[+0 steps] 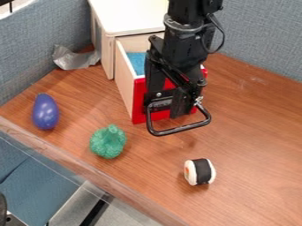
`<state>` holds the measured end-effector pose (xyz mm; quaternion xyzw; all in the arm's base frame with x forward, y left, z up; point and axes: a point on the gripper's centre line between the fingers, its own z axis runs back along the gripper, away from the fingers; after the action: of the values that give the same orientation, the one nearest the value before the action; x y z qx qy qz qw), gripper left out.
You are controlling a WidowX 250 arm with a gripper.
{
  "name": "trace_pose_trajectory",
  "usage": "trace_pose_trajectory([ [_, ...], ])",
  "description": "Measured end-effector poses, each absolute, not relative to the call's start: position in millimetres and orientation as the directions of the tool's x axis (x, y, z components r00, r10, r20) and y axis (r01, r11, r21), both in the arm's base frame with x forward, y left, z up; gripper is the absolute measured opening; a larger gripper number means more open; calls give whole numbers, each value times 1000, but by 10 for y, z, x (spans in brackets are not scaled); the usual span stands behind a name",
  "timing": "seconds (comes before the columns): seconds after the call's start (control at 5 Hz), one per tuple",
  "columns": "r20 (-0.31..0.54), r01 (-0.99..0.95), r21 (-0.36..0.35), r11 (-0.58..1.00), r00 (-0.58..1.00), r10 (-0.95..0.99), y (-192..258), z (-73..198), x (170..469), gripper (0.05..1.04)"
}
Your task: Close the drawer
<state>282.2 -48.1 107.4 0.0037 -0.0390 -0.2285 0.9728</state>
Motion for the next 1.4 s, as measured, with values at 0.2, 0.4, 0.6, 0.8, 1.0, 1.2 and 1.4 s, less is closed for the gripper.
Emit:
trace_pose_trajectory([
  [0.2, 43, 446, 16, 895, 894, -447, -477, 986, 2801, 1000],
  [0.4, 48, 491, 20, 871, 869, -492, -539, 965, 2790, 1000],
  [0.6, 40, 535, 34, 844, 843, -536, -609, 924, 2750, 1000],
  [0.8, 45, 578, 56, 814, 813, -581, -686, 881, 2730, 1000],
  [1.0, 44, 616, 78, 784, 783, -620, -779, 776, 2745, 1000],
  [1.2, 22, 642, 85, 762, 764, -645, -852, 647, 2756, 1000],
  [1.4, 10, 661, 85, 746, 748, -664, -959, 557, 2796, 1000],
])
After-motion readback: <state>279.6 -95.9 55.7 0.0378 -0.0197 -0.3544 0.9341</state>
